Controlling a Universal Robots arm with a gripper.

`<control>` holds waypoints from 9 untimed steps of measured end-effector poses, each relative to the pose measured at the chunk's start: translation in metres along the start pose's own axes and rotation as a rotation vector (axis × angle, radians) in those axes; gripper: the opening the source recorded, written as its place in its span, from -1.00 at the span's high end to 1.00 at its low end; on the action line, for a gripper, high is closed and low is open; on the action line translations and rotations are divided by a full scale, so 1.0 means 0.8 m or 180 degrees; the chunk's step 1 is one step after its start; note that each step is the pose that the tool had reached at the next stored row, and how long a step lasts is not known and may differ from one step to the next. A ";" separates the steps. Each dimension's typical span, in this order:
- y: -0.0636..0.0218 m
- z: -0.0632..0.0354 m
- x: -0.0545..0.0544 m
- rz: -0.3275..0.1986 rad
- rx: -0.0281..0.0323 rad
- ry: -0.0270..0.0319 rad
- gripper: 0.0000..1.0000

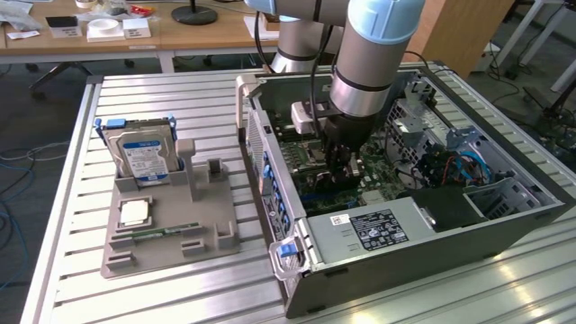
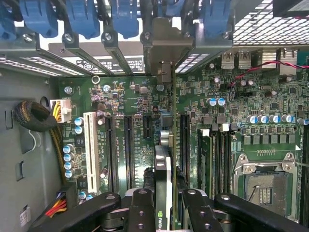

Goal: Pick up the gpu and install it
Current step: 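Insert the gpu into the slot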

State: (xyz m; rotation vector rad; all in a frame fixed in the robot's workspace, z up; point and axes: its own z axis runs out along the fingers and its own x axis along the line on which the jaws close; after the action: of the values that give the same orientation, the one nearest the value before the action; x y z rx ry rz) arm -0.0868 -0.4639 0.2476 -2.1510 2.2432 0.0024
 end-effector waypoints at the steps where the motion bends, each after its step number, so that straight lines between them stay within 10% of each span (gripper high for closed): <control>1: 0.000 0.000 0.000 0.0000 0.0000 0.0000 0.47; 9: 0.000 0.000 0.000 -0.0021 0.0000 -0.0001 0.47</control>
State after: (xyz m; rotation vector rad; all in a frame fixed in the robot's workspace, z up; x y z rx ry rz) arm -0.0868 -0.4637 0.2473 -2.1583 2.2358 0.0026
